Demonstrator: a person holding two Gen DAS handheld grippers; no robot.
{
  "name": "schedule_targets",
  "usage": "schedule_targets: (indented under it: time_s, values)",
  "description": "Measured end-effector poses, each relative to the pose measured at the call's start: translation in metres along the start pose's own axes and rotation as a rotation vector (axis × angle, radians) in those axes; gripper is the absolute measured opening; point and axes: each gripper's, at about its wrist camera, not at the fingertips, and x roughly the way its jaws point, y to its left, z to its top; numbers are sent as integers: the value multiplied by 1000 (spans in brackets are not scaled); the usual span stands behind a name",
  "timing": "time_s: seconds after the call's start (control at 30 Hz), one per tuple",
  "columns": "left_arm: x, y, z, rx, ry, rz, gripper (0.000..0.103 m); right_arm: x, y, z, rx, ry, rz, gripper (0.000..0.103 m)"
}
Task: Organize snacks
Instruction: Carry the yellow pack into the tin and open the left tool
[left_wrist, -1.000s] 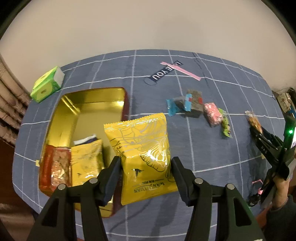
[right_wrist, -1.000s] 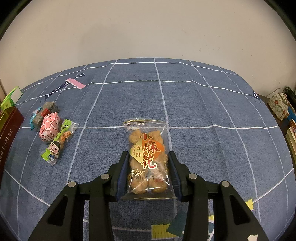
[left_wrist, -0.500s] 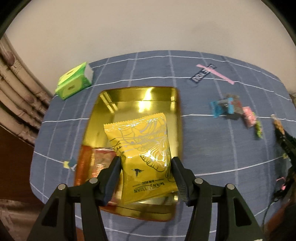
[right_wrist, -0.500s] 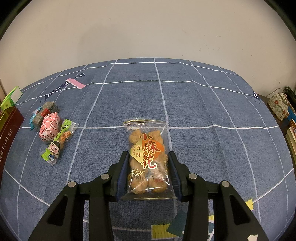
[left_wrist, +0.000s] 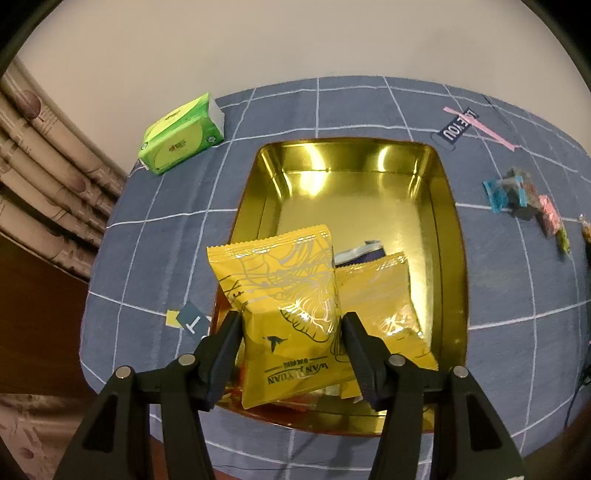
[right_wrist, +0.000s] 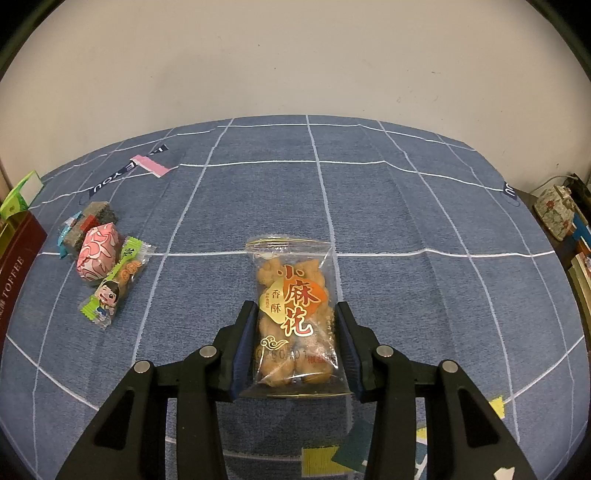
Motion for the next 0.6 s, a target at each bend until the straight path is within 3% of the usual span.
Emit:
schedule_targets:
  time_s: [0.6]
  values:
    - [18,11,-15,55,18,22,59,0,0,0,-2,-1,0,40]
